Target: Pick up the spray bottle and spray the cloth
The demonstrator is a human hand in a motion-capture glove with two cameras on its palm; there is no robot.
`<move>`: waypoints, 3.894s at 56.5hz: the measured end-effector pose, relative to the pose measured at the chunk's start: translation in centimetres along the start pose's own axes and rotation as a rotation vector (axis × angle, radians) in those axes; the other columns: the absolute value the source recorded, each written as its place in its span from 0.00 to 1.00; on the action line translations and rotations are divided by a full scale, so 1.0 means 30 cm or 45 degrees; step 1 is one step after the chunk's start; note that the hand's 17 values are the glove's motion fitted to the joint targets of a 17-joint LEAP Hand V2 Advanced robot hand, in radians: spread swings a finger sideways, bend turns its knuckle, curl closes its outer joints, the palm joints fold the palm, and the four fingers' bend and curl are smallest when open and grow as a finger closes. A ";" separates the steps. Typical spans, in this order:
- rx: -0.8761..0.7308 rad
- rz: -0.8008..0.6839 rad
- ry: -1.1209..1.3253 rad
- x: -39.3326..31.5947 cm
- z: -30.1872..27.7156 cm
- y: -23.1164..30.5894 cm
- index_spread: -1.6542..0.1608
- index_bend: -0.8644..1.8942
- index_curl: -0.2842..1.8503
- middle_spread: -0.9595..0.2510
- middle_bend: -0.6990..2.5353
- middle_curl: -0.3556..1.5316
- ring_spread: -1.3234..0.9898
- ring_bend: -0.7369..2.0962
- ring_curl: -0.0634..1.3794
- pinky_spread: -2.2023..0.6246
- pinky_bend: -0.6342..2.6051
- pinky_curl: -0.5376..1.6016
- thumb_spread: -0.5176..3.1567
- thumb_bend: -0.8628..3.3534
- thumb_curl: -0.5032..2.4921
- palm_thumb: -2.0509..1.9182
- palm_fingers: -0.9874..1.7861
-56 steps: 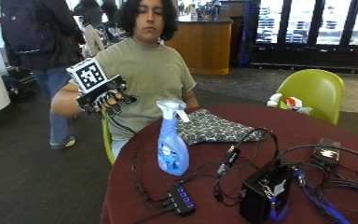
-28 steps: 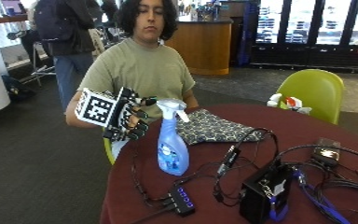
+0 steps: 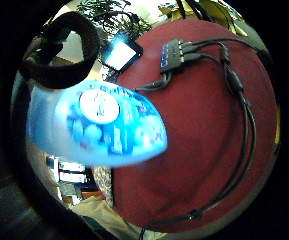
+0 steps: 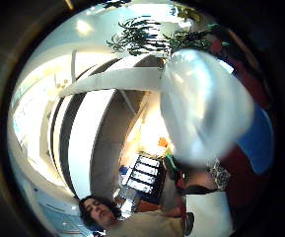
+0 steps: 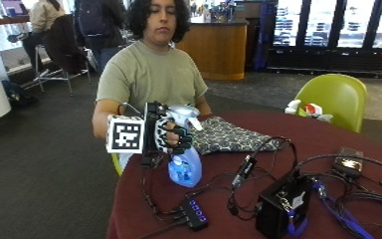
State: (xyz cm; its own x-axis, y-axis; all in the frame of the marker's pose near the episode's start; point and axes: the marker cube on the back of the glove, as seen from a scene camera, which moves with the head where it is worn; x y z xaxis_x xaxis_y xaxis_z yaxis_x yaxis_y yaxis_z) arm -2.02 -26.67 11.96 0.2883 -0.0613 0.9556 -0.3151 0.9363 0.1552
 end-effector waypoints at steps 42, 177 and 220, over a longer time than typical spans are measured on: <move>-0.147 0.065 0.083 -0.205 0.091 -0.078 0.76 0.44 0.31 0.65 0.37 0.45 0.49 0.48 0.35 0.70 0.31 0.43 0.28 0.20 0.36 0.76 0.88; -0.605 -0.285 -0.234 -0.474 1.393 0.222 0.75 0.45 0.42 0.62 0.42 0.48 0.48 0.53 0.38 0.67 0.35 0.45 0.22 0.20 0.45 0.75 0.86; -1.111 -0.372 1.026 -0.476 0.884 0.204 0.68 0.35 0.27 0.75 0.29 0.38 0.54 0.40 0.28 0.86 0.35 0.43 0.39 0.19 0.34 0.64 0.45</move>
State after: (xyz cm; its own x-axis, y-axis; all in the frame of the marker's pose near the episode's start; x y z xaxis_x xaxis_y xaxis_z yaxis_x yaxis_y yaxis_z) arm -32.05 -29.23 5.92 0.8218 -0.3663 0.4364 0.4782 0.8599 -0.1787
